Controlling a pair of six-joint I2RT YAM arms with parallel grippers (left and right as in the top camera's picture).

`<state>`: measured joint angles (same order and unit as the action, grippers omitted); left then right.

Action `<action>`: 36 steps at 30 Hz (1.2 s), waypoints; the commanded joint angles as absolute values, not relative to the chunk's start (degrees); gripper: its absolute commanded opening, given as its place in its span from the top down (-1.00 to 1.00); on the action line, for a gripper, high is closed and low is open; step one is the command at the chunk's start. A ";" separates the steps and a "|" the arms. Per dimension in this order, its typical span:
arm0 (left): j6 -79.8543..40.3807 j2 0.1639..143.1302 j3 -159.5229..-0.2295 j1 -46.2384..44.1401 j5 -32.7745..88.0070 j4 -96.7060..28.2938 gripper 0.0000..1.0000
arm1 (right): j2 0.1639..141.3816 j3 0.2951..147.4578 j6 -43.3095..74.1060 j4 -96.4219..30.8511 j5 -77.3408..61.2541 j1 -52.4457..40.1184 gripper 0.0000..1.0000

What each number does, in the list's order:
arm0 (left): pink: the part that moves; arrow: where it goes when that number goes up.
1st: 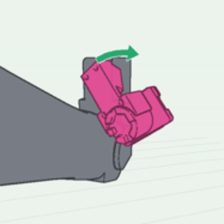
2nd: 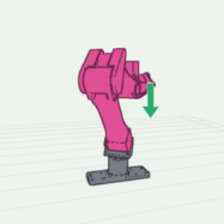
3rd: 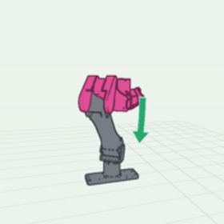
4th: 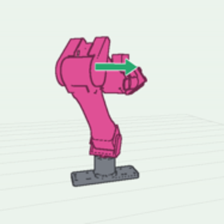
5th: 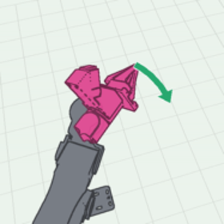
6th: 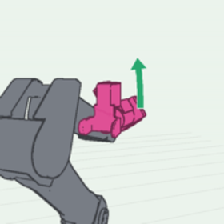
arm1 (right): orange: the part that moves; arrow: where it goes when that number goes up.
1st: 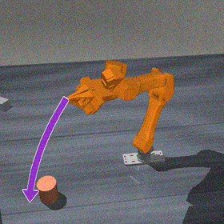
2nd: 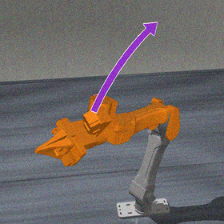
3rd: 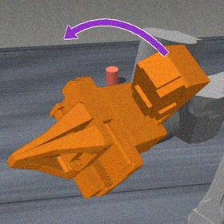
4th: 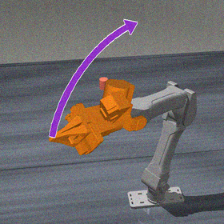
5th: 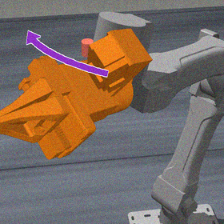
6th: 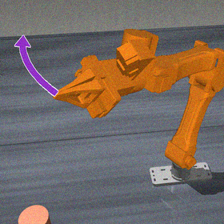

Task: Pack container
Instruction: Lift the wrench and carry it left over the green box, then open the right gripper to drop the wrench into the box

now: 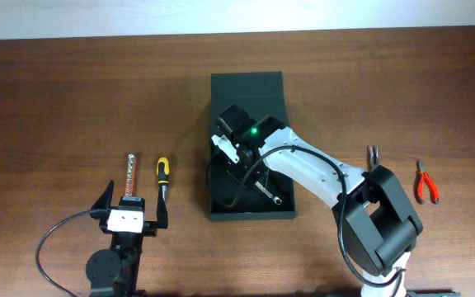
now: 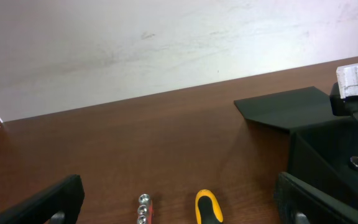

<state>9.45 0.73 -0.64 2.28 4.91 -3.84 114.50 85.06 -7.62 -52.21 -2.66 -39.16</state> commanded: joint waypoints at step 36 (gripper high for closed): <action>10.17 0.34 -0.49 2.52 4.71 -4.16 -0.99 | 114.87 81.80 -6.79 -50.04 -3.16 -39.31 -0.37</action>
<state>9.45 0.73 -0.64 2.28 4.91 -3.84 114.52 82.15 -7.25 -50.24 -2.81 -39.16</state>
